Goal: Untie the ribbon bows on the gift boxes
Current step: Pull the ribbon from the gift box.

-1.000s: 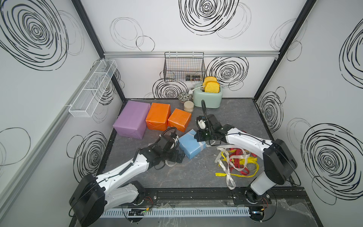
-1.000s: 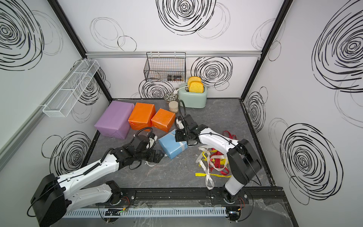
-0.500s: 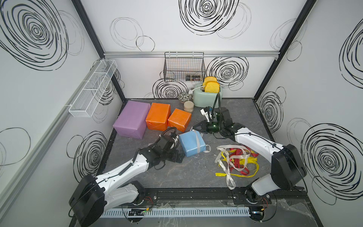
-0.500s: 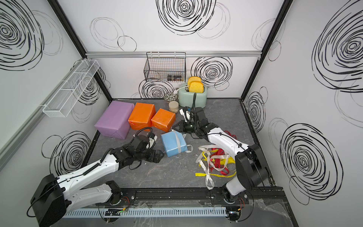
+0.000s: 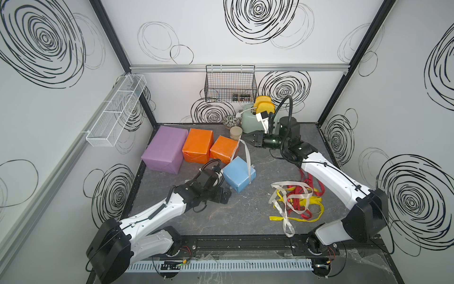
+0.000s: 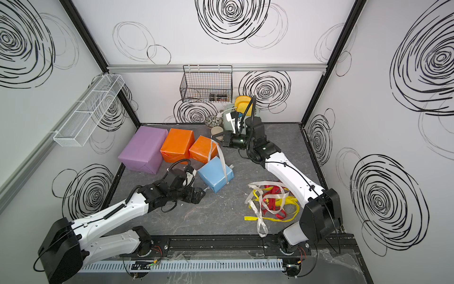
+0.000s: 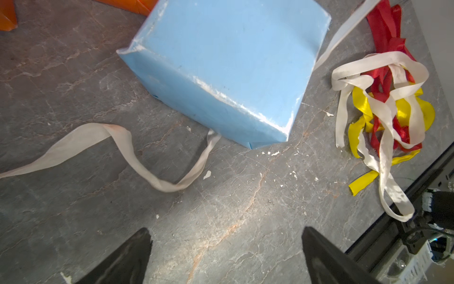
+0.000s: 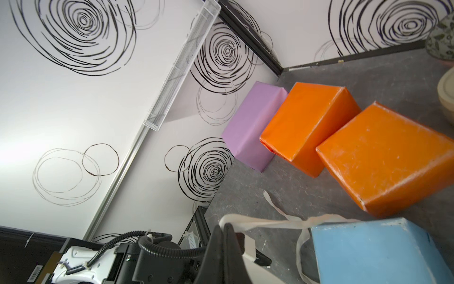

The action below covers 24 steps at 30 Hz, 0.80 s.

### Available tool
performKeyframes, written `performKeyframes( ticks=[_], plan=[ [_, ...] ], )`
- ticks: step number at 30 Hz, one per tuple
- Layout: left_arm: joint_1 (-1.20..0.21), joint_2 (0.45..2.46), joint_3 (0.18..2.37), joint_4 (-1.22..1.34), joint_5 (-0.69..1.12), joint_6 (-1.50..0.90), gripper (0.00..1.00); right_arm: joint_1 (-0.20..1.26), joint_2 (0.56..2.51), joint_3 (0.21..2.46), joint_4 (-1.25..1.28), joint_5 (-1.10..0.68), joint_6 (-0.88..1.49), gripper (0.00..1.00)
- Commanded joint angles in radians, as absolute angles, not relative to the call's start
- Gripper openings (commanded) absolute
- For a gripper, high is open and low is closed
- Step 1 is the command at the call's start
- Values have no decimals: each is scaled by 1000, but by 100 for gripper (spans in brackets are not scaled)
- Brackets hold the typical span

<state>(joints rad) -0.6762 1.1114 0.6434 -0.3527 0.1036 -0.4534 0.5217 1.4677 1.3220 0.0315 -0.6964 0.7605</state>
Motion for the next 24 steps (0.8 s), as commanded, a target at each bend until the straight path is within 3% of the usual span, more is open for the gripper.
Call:
performKeyframes(
  ticks=[1,24],
  plan=[
    [-676,1097,660,-353,88,-456,99,516,1424,1390,77,-680,778,0],
    [-722,1049,707,-272,38,-510,98,469,1422,1672,19,-656,804,0]
  ],
)
